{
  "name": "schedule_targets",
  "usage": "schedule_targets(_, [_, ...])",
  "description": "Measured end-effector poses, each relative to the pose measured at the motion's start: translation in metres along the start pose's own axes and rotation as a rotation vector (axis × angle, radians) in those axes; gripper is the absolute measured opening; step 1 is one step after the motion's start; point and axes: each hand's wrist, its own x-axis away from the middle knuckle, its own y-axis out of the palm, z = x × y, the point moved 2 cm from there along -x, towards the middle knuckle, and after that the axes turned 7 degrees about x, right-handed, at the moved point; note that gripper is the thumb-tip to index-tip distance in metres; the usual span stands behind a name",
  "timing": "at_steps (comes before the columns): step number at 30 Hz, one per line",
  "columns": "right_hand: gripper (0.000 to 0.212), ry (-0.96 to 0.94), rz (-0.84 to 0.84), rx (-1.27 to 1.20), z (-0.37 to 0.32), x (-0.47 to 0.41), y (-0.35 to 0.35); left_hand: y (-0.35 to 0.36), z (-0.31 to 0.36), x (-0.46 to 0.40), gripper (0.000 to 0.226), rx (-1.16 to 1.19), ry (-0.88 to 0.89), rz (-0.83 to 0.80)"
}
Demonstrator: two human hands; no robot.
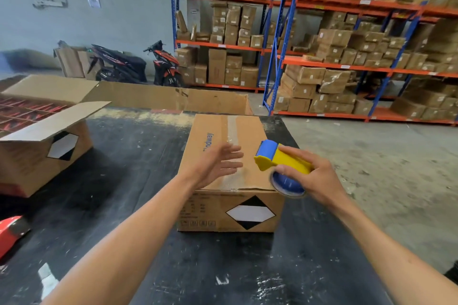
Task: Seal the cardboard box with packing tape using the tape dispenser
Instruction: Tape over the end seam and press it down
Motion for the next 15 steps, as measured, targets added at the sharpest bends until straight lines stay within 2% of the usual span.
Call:
schedule_targets(1, [0.052, -0.041, 0.042, 0.031, -0.001, -0.002, -0.002, 0.004, 0.005, 0.005, 0.057, 0.148, -0.047, 0.021])
schedule_targets(3, [0.056, -0.159, 0.109, 0.081, -0.004, -0.010, -0.004, 0.014, 0.011, 0.013, 0.067, 0.274, -0.102, 0.058])
schedule_targets(6, [0.058, -0.344, 0.112, 0.174, -0.006, -0.022, 0.003, 0.029, 0.019, 0.023, 0.068, 0.376, -0.022, 0.124])
schedule_targets(9, [0.062, -0.432, 0.025, 0.287, 0.003, -0.028, 0.014, 0.041, 0.027, 0.035, 0.059, 0.405, 0.056, 0.141])
schedule_targets(15, [0.063, -0.568, -0.022, 0.169, -0.006, -0.030, 0.021, 0.036, 0.024, 0.051, 0.031, 0.433, 0.054, 0.331])
